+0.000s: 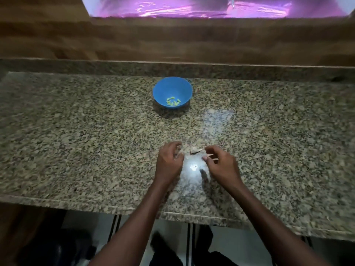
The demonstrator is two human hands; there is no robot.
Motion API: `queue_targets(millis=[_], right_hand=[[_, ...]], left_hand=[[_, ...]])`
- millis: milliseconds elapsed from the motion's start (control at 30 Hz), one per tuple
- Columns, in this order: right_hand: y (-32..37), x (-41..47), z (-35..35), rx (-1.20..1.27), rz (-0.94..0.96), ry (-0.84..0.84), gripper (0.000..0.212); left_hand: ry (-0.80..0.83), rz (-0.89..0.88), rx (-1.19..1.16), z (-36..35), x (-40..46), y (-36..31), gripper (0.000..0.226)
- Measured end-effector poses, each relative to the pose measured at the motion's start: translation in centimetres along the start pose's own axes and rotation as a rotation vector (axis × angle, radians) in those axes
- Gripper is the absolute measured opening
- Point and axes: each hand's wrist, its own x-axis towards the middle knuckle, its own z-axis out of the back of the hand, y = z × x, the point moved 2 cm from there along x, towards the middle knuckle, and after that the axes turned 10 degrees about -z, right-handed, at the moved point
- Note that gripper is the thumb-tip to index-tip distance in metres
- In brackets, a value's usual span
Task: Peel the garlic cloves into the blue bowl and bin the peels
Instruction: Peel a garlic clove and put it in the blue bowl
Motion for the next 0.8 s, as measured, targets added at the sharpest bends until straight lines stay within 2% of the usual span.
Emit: queue_targets(millis=[100,233,367,500,567,700,800], right_hand=[[-0.9,2.0,0.4,-0.055,-0.035,-0.024,0.028],[-1.7,4.8,1.0,-0.172,-0.077,-0.175,0.029],[-1.3,8.0,1.6,-0.267,-0.102,-0.24,0.027],[-1.0,10.3,1.7,-0.316,-0.09,-0.251,0.005],[-1.0,10.8,2.0,-0.328,-0.111,-0.244,0.01],[0.8,12.1,2.1,-0.175,-0.08,-0.21,0.01],[5.2,13.9,1.7,-0.027,0.036,-0.176,0.007]], left_hand=[[0.057,-0.049,0.309,-2.2,2.3,1.6,0.052],[0.058,-0.072,0.519,-3.6,2.4,2.7,0.054],[0.063,-0.067,0.554,-3.5,2.6,2.7,0.056],[0.071,-0.055,0.548,-3.4,2.7,2.8,0.056],[0.071,-0.06,0.548,-3.4,2.6,2.6,0.056],[0.078,-0.047,0.548,-3.4,2.7,2.6,0.056],[0.085,-0.036,0.546,-3.4,2.7,2.6,0.058]])
